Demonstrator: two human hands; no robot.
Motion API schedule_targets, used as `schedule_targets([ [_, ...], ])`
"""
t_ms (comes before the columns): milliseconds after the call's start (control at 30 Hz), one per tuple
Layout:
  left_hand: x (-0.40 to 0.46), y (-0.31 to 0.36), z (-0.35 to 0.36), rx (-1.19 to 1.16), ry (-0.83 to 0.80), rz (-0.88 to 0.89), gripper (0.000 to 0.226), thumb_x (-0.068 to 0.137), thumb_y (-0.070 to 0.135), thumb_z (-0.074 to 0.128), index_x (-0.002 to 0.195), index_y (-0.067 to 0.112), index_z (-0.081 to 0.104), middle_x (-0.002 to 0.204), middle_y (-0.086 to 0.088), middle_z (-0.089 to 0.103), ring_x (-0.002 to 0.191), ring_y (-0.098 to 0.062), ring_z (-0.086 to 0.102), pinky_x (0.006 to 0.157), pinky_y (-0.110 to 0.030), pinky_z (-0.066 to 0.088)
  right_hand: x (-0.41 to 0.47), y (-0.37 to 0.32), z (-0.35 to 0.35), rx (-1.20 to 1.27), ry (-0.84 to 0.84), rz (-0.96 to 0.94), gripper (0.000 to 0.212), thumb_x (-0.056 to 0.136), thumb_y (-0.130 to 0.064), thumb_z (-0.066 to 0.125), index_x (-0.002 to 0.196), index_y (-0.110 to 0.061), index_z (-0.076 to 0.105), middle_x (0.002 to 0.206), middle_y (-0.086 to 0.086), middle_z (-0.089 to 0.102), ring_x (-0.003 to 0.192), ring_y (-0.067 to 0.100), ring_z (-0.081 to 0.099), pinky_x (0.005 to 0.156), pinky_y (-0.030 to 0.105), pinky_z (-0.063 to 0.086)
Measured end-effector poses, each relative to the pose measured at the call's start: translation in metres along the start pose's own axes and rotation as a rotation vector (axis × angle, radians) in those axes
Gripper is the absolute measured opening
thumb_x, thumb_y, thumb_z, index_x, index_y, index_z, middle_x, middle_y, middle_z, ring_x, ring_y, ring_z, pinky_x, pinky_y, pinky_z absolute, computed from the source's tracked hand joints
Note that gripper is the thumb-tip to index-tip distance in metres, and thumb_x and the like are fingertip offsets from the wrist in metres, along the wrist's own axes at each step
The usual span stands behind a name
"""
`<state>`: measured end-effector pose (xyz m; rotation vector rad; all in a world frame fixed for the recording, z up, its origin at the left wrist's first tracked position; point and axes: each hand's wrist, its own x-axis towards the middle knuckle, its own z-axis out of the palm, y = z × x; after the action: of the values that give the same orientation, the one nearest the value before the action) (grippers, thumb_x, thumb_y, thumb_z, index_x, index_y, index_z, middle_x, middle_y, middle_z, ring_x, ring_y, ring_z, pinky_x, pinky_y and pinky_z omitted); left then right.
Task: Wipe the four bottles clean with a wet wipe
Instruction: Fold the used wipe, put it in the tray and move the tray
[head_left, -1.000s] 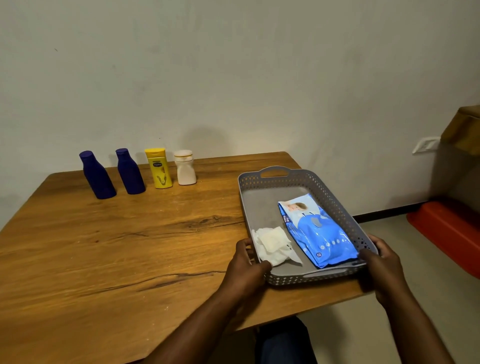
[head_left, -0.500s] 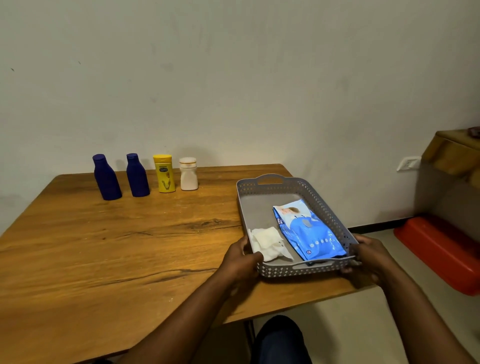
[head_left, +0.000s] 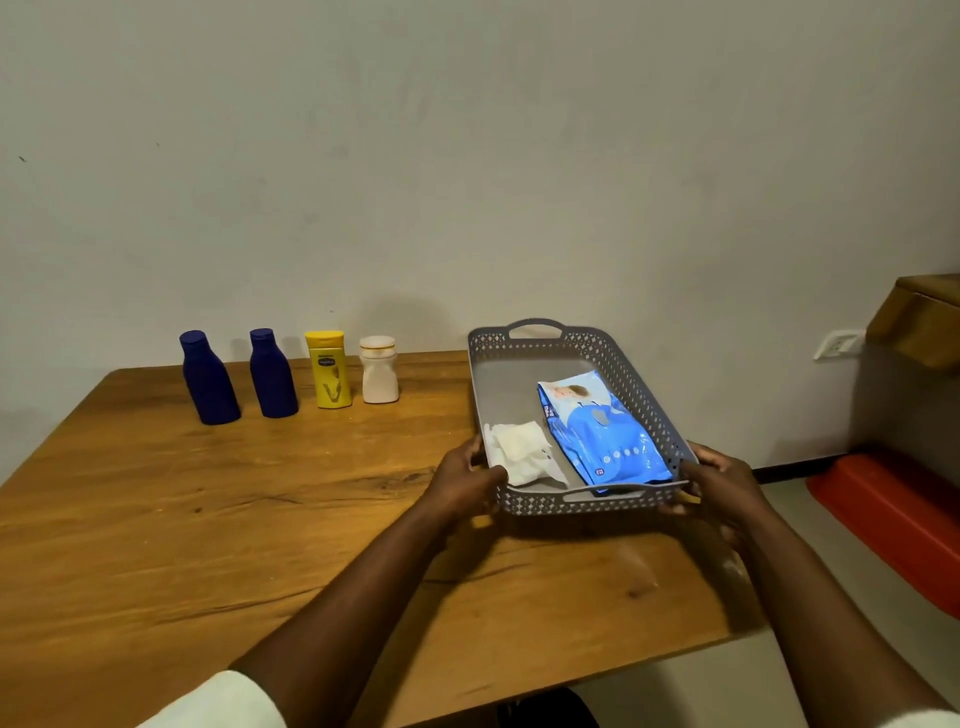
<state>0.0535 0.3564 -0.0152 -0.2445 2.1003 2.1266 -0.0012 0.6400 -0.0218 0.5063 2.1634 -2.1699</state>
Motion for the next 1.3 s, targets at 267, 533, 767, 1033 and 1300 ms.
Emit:
schedule_targets([
  [267,0.051,0.014,-0.002,-0.048,0.051,-0.042,0.057,0.09,-0.004,0.05,0.141,0.019,0.04,0.123,-0.011,0.06,0.097,-0.026,0.065,0.067,-0.033,0.056,0.061,-0.015,0.028,0.02,0.026,-0.014,0.031,0.089,-0.004,0.06,0.12,-0.007,0.062,0.086,0.01,0.067,0.072,0.023,0.065,0.054,0.042,0.06],
  [533,0.085,0.013,-0.002,-0.014,0.112,-0.081,0.054,0.089,-0.003,0.051,0.138,0.019,0.044,0.117,-0.009,0.062,0.101,-0.03,0.064,0.088,-0.051,0.052,0.096,-0.01,0.051,0.064,0.109,0.026,0.027,0.088,-0.004,0.061,0.114,-0.01,0.063,0.085,0.012,0.067,0.069,0.025,0.065,0.05,0.048,0.056],
  [767,0.099,0.006,-0.002,-0.113,0.103,-0.142,0.055,0.092,-0.003,0.049,0.14,0.02,0.04,0.112,-0.005,0.059,0.093,-0.021,0.063,0.081,-0.041,0.057,0.115,-0.001,0.06,0.086,0.187,0.042,0.027,0.087,-0.011,0.065,0.113,-0.013,0.065,0.093,0.014,0.069,0.077,0.029,0.068,0.057,0.048,0.059],
  [1033,0.106,0.01,0.0,-0.167,0.084,-0.131,0.056,0.093,-0.005,0.046,0.143,0.019,0.037,0.13,-0.012,0.054,0.082,-0.015,0.063,0.056,-0.023,0.057,0.128,0.0,0.065,0.086,0.229,0.053,0.026,0.089,-0.008,0.06,0.113,-0.014,0.064,0.099,0.014,0.067,0.079,0.029,0.067,0.06,0.046,0.06],
  [1300,0.114,0.005,0.0,-0.172,0.088,-0.127,0.057,0.093,-0.005,0.047,0.142,0.02,0.038,0.126,-0.01,0.056,0.091,-0.019,0.064,0.077,-0.035,0.059,0.136,0.004,0.066,0.062,0.242,0.052,0.023,0.09,-0.013,0.061,0.113,-0.016,0.064,0.105,0.013,0.067,0.089,0.031,0.068,0.064,0.044,0.06],
])
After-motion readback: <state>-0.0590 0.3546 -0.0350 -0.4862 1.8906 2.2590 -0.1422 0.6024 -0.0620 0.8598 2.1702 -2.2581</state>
